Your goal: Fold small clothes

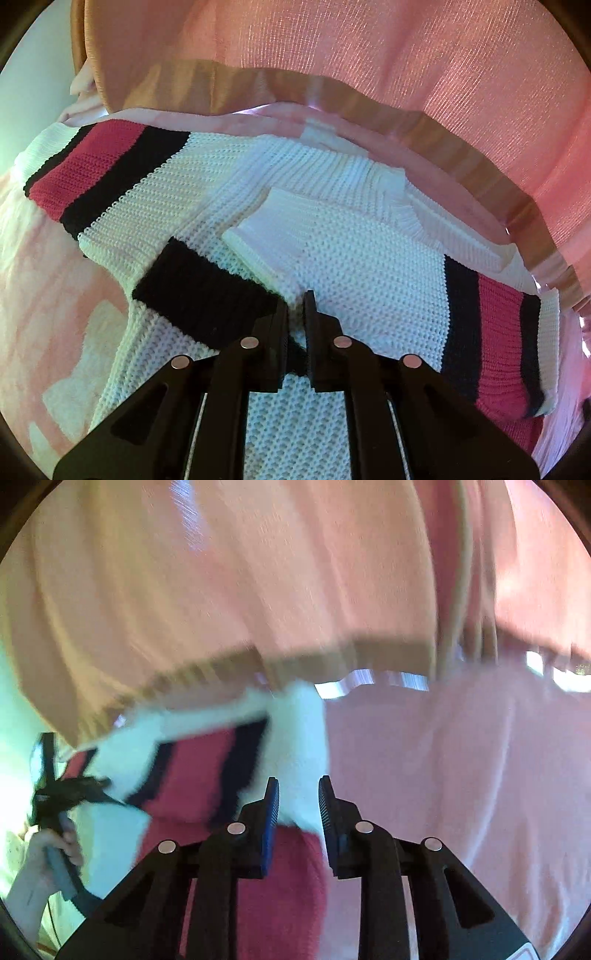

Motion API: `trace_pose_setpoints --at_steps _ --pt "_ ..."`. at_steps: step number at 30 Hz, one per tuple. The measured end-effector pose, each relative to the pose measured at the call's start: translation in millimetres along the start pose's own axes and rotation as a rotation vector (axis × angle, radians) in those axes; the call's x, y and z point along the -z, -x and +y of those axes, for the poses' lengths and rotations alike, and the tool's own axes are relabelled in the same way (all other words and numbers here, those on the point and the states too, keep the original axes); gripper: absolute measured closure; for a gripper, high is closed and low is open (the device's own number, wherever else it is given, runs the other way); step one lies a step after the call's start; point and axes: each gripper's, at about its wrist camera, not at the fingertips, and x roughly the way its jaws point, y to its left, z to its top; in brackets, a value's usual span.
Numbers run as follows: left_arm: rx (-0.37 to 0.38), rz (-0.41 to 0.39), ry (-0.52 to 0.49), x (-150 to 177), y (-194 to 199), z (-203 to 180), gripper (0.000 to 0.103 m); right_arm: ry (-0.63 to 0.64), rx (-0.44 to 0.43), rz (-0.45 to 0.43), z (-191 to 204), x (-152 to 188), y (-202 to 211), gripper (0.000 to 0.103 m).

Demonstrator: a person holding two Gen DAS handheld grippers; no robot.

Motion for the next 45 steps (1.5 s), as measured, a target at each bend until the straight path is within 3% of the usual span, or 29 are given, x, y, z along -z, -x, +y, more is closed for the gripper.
trace_pose_setpoints --at_steps 1,4,6,7,11,14,16,18,20,22,24,26,29,33,39,43,45 --pt "-0.005 -0.001 0.001 1 0 -1 0.094 0.026 -0.033 -0.006 9 -3 -2 0.080" --pt "-0.021 -0.006 0.000 2 1 -4 0.094 0.062 -0.090 0.103 23 -1 -41 0.084" --pt "-0.026 -0.008 -0.003 3 1 -5 0.094 0.095 -0.047 0.198 21 9 -73 0.090" --pt "-0.026 -0.009 -0.005 3 1 -5 0.094 0.107 0.025 0.250 10 17 -89 0.102" --pt "-0.020 -0.008 -0.017 3 1 -5 0.094 -0.005 0.010 0.264 -16 12 -88 0.103" --pt "-0.019 -0.006 -0.018 3 3 -4 0.093 0.048 0.016 0.234 1 10 -83 0.103" --pt "-0.014 0.002 -0.010 3 5 -2 0.089 0.106 0.072 0.275 9 17 -93 0.103" --pt "0.007 0.009 0.032 0 13 7 0.083 0.085 0.072 0.270 3 13 -91 0.103" --pt "0.031 -0.025 0.105 -5 27 23 0.080 0.085 0.083 0.242 7 7 -79 0.103" --pt "0.042 -0.084 0.179 -15 49 49 0.069 0.109 0.081 0.187 16 4 -61 0.095" --pt "0.021 -0.128 0.248 -26 65 79 0.051 0.129 0.048 0.154 27 4 -45 0.095" --pt "-0.025 -0.173 0.338 -38 76 121 0.040 0.153 0.015 0.141 37 5 -33 0.095" --pt "-0.094 -0.189 0.444 -51 78 179 0.040 0.217 -0.018 0.145 59 12 -23 0.090" --pt "-0.202 -0.174 0.574 -68 64 261 0.040 0.269 -0.056 0.142 79 17 -20 0.076" --pt "-0.259 -0.121 0.621 -89 26 308 0.044 0.312 -0.061 0.181 94 30 -33 0.070" --pt "-0.259 -0.089 0.606 -96 6 316 0.070 0.306 -0.059 0.197 93 33 -40 0.068" --pt "-0.263 -0.097 0.564 -101 4 312 0.094 0.304 -0.055 0.194 93 33 -41 0.065"
